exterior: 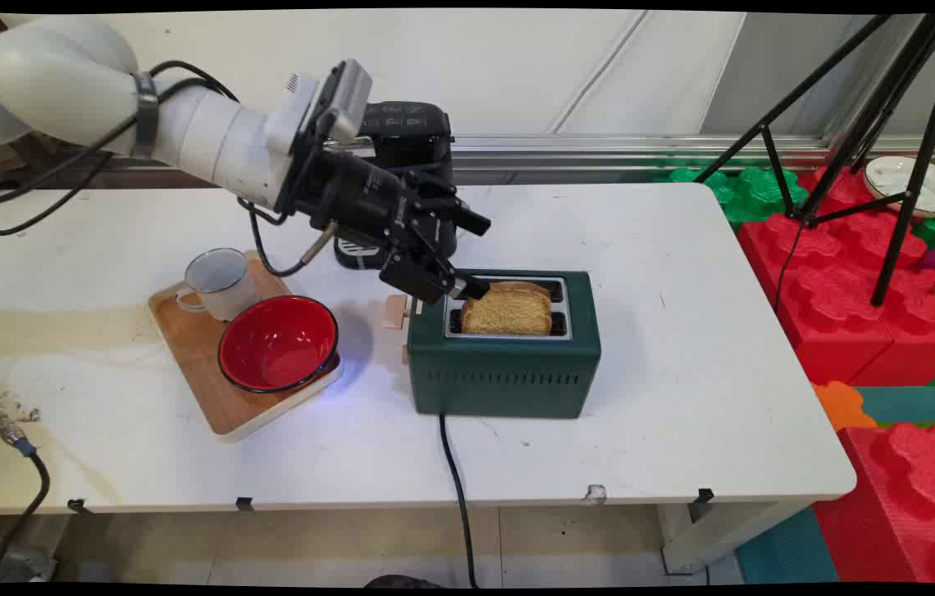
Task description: Press the toaster switch
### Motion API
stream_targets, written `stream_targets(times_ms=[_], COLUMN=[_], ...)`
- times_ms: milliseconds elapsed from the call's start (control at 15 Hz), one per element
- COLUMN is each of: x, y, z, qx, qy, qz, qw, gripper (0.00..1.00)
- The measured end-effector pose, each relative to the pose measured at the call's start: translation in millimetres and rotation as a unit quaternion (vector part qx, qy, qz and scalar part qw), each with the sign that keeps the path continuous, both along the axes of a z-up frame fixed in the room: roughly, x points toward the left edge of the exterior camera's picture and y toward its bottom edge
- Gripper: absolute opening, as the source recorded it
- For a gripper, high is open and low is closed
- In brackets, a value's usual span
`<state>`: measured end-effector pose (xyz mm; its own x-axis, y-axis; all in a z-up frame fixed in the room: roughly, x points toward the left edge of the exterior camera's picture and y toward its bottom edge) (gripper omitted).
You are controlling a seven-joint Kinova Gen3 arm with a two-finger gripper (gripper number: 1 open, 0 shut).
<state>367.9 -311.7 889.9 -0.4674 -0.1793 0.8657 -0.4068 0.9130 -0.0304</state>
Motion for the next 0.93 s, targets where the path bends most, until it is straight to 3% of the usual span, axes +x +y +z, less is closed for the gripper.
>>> stream_targets(times_ms=[933], x=[49.2], y=[25.9], z=[18.5], qx=[0.011], qy=[0.002], qz=[0.009], qw=[0.9999], gripper=[1.00])
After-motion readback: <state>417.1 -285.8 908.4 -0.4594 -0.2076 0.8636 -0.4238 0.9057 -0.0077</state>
